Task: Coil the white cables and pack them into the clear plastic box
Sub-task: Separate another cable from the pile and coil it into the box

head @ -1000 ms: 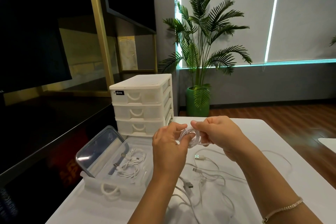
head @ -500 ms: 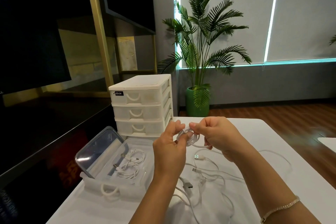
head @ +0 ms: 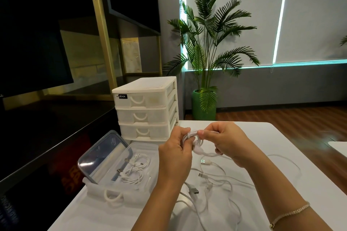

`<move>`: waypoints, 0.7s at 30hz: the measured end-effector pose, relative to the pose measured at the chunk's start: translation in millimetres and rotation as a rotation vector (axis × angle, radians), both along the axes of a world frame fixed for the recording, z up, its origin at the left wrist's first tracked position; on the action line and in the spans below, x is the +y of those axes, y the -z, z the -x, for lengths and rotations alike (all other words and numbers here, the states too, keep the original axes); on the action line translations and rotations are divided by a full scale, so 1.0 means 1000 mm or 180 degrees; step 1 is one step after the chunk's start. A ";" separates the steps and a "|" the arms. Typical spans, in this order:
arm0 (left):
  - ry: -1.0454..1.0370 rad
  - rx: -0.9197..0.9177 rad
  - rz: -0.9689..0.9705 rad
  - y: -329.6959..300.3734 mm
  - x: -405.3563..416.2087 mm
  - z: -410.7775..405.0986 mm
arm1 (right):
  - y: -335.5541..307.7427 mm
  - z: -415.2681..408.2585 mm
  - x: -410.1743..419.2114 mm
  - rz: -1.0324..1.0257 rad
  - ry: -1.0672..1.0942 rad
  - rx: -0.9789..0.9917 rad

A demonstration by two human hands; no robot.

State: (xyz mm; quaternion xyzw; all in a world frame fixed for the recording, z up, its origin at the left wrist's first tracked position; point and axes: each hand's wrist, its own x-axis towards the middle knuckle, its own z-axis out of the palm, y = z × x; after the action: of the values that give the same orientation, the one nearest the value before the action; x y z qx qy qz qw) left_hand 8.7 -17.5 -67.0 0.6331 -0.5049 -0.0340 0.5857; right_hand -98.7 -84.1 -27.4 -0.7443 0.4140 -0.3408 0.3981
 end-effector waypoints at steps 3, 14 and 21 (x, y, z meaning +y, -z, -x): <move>-0.0106 -0.0114 -0.0062 0.000 -0.001 0.000 | 0.002 -0.001 -0.003 0.0132 0.0164 0.0106; -0.0016 -0.0395 -0.0301 -0.004 0.003 -0.003 | -0.003 -0.001 -0.002 0.0595 0.0271 0.0505; 0.0122 -0.0090 -0.0603 -0.005 0.001 -0.006 | -0.003 -0.002 0.000 0.0594 0.0235 0.0439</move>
State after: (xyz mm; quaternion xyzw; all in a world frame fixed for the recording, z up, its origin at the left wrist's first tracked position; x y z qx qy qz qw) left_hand 15.1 -16.0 -62.2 0.6763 -0.5196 -0.0839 0.5153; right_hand -96.2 -84.5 -24.9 -0.7841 0.4339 -0.3402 0.2849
